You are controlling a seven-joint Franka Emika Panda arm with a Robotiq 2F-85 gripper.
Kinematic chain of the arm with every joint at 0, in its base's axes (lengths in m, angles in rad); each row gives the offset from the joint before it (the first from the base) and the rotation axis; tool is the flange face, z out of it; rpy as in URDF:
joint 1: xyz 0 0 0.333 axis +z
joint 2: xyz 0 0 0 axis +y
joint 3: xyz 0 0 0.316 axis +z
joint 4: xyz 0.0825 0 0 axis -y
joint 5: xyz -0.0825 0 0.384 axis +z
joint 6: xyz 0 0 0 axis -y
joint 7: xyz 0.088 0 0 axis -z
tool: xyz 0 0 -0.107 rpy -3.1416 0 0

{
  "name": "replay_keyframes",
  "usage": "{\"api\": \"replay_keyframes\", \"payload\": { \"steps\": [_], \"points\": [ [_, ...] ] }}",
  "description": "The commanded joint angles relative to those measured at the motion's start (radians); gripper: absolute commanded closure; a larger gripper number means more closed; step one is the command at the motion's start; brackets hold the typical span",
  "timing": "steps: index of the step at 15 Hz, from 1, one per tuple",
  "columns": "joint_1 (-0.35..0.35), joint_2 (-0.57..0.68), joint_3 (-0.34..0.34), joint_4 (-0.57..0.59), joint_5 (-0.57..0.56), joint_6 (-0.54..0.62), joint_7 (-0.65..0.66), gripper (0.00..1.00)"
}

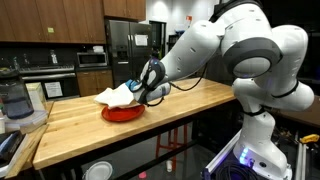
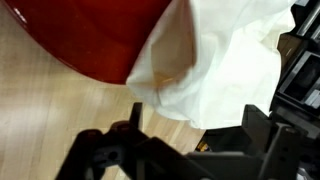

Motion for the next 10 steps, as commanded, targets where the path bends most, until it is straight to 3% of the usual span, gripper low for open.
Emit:
{"api": "replay_keyframes", "payload": {
  "steps": [1,10],
  "points": [
    [0.009,-0.026,-0.021,0.027,0.013,-0.049,0.040,0.00],
    [-0.065,-0.019,-0.020,0.089,0.014,-0.187,0.195,0.00]
  ]
}}
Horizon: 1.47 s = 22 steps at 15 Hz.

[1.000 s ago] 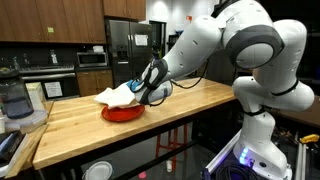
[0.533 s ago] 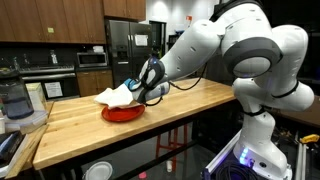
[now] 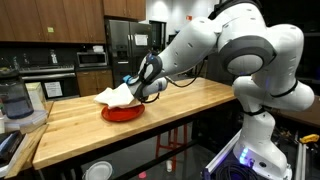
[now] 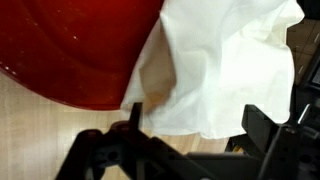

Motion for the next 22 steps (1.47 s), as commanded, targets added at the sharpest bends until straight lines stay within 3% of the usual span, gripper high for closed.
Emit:
{"api": "replay_keyframes", "payload": {
  "steps": [1,3,5,10,13,17,22],
  "points": [
    [-0.043,-0.006,-0.009,0.026,0.011,-0.072,0.054,0.00],
    [-0.099,-0.049,0.025,0.027,-0.085,-0.062,0.136,0.00],
    [-0.142,-0.058,0.045,0.036,-0.132,-0.069,0.184,0.26],
    [-0.226,-0.103,0.108,0.048,-0.240,-0.060,0.275,0.64],
    [-0.249,-0.168,0.148,0.037,-0.301,-0.033,0.288,0.27],
    [-0.230,-0.254,0.167,-0.004,-0.406,0.046,0.288,0.04],
    [-0.267,-0.289,0.200,-0.004,-0.497,0.053,0.346,0.00]
  ]
}}
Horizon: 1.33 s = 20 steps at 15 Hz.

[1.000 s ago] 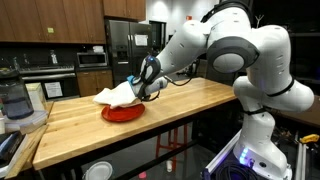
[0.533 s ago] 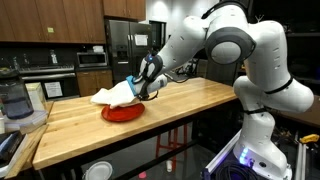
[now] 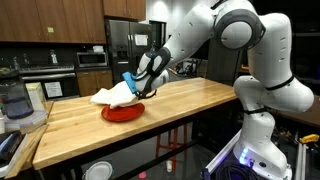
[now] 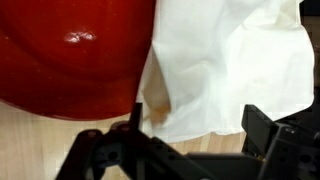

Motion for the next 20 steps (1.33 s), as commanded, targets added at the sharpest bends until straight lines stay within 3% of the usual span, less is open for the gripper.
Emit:
{"api": "replay_keyframes", "payload": {
  "steps": [1,4,5,6,15,17,20],
  "points": [
    [-0.050,-0.063,0.035,-0.021,-0.072,-0.008,0.061,0.00],
    [-0.102,-0.046,0.059,-0.011,-0.101,-0.026,0.099,0.00],
    [-0.127,-0.050,0.076,-0.009,-0.113,-0.026,0.100,0.08],
    [-0.146,-0.052,0.088,-0.009,-0.125,-0.026,0.103,0.26],
    [-0.267,-0.065,0.185,0.009,-0.219,-0.043,0.113,0.94],
    [-0.278,-0.068,0.201,0.009,-0.233,-0.039,0.118,1.00],
    [-0.270,-0.076,0.207,0.003,-0.262,-0.025,0.121,0.99]
  ]
}}
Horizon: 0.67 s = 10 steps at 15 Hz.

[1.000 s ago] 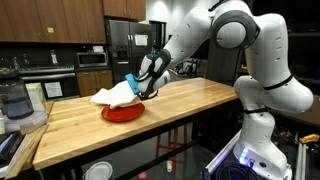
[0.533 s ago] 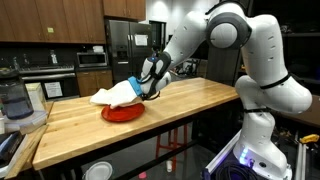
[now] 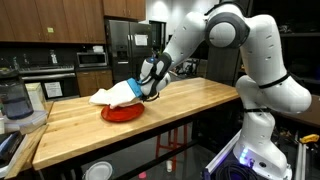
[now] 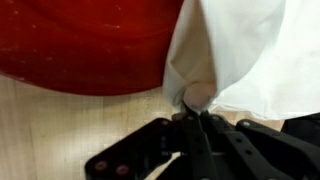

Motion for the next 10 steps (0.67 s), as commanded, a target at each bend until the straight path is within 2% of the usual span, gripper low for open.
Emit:
{"api": "replay_keyframes", "payload": {
  "steps": [1,5,10],
  "points": [
    [0.007,-0.059,0.011,-0.024,-0.078,0.008,0.019,0.99],
    [0.095,-0.110,-0.025,-0.075,-0.199,0.057,-0.038,0.99],
    [0.257,-0.158,-0.095,-0.139,-0.305,0.117,-0.109,0.99]
  ]
}}
